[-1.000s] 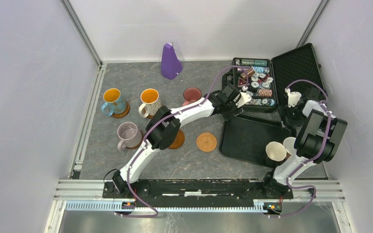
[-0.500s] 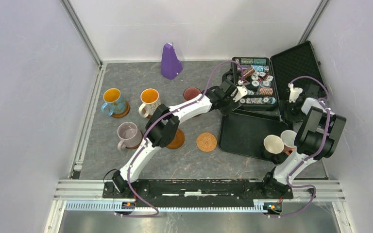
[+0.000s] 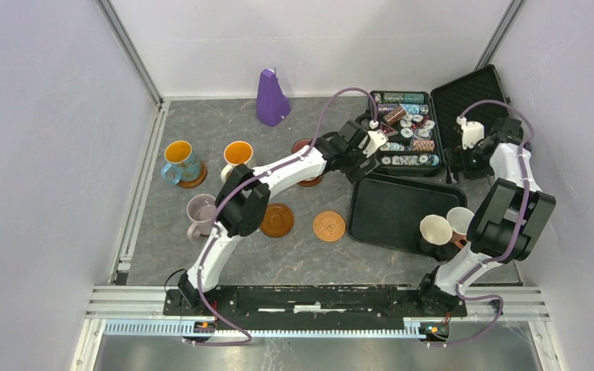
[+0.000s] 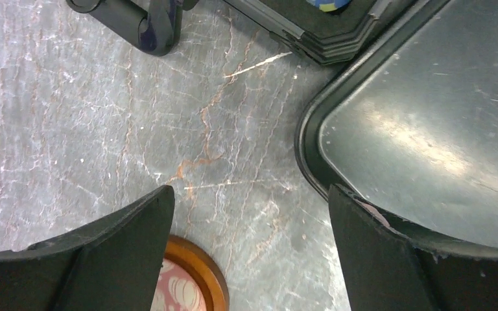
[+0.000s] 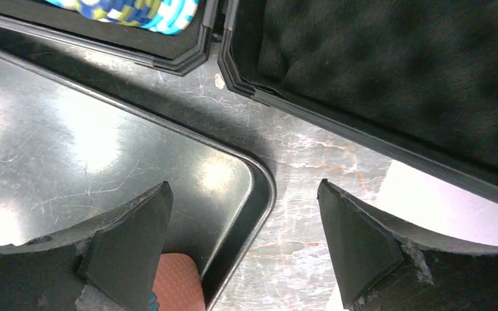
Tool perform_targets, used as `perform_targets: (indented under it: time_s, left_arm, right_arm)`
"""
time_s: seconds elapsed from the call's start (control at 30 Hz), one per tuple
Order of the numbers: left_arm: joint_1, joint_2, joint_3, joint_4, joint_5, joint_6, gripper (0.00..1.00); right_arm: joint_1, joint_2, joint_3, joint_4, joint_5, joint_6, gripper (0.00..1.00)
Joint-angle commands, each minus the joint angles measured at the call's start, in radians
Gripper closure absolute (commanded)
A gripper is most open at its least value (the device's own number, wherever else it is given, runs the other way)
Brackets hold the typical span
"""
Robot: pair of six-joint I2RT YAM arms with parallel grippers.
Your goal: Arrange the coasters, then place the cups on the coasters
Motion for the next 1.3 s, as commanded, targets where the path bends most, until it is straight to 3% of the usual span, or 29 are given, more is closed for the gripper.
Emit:
perform_targets:
  time_s: [0.0, 0.23, 0.43, 0.7, 1.0, 1.27]
  left_arm:
    - [-0.018, -0.135, -0.055, 0.036, 0.06, -0.051, 0.04]
    - [-0.028, -0.217, -0.149, 0.046, 0.137, -0.078, 0.0]
    - [-0.03, -0.262, -0.234, 0.103, 0.148, -0.11, 0.0]
    - [-0.03, -0.284, -0.277, 0.127, 0.147, -0.118, 0.0]
    - [-0.033, -0.284, -0.275, 0.127, 0.156, -0.124, 0.0]
    - [-0.04, -0.281, -0.287, 0.139, 0.139, -0.143, 0.0]
  right_arm:
    - [-0.004, -0.059, 0.083, -0.132, -0.062, -0.114, 0.1]
    - [-0.005, -0.104, 0.233, -0.303, -0.131, -0.225, 0.09]
    - [0.006, -0.117, 0.404, -0.547, -0.209, -0.424, 0.11]
    - [0.071, -0.416, 0.098, -0.547, -0.155, -0.641, 0.17]
    - [0.099, -0.63, -0.157, -0.549, -0.087, -0.719, 0.26]
    - [0.114, -0.769, -0.253, -0.55, -0.083, -0.705, 0.33]
